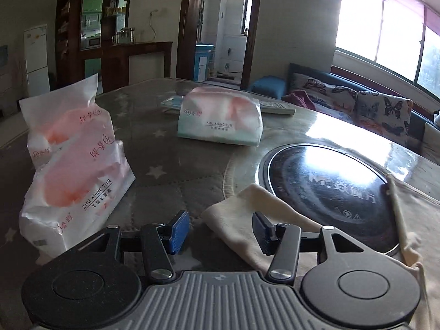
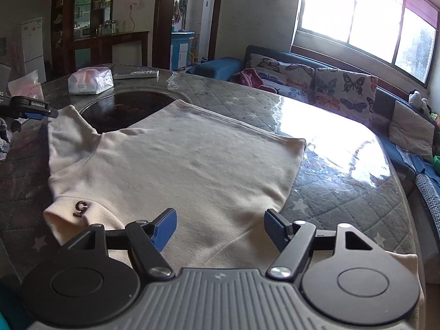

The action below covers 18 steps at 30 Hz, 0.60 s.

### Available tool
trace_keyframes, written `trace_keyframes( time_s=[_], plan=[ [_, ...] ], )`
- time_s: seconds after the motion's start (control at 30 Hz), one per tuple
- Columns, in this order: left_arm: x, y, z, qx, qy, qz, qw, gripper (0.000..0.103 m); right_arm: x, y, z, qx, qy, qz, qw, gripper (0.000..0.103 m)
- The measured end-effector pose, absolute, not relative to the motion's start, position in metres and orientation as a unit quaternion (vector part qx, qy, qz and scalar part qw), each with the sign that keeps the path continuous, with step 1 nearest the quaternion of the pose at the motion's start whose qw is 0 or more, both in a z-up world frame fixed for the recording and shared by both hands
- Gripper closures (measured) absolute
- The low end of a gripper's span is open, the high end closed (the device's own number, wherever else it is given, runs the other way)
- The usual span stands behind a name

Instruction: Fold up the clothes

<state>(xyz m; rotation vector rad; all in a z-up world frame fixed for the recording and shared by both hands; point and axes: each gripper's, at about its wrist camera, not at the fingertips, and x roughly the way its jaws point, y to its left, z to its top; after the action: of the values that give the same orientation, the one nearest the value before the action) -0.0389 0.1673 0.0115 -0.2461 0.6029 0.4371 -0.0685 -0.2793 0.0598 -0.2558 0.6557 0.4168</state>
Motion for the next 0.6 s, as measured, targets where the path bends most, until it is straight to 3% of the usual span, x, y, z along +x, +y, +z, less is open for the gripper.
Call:
trace_keyframes(
  time_s=[0.17, 0.2, 0.37, 0.6],
  plan=[
    [-0.038, 0.163, 0.009, -0.114, 0.289, 0.208, 0.928, 0.064, -0.071, -0.276, 0.062, -0.127, 0.317, 0.203, 0.918, 0.031],
    [-0.038, 0.164, 0.009, -0.116, 0.288, 0.207, 0.928, 0.074, -0.071, -0.276, 0.063, -0.126, 0.317, 0.203, 0.918, 0.031],
    [-0.042, 0.166, 0.011, -0.132, 0.277, 0.209, 0.928, 0.094, -0.072, -0.275, 0.064, -0.124, 0.314, 0.202, 0.92, 0.031],
    [-0.052, 0.129, 0.051, -0.163, 0.243, 0.107, 0.95, 0.097, -0.075, -0.279, 0.068, -0.102, 0.306, 0.206, 0.924, 0.033]
  ],
)
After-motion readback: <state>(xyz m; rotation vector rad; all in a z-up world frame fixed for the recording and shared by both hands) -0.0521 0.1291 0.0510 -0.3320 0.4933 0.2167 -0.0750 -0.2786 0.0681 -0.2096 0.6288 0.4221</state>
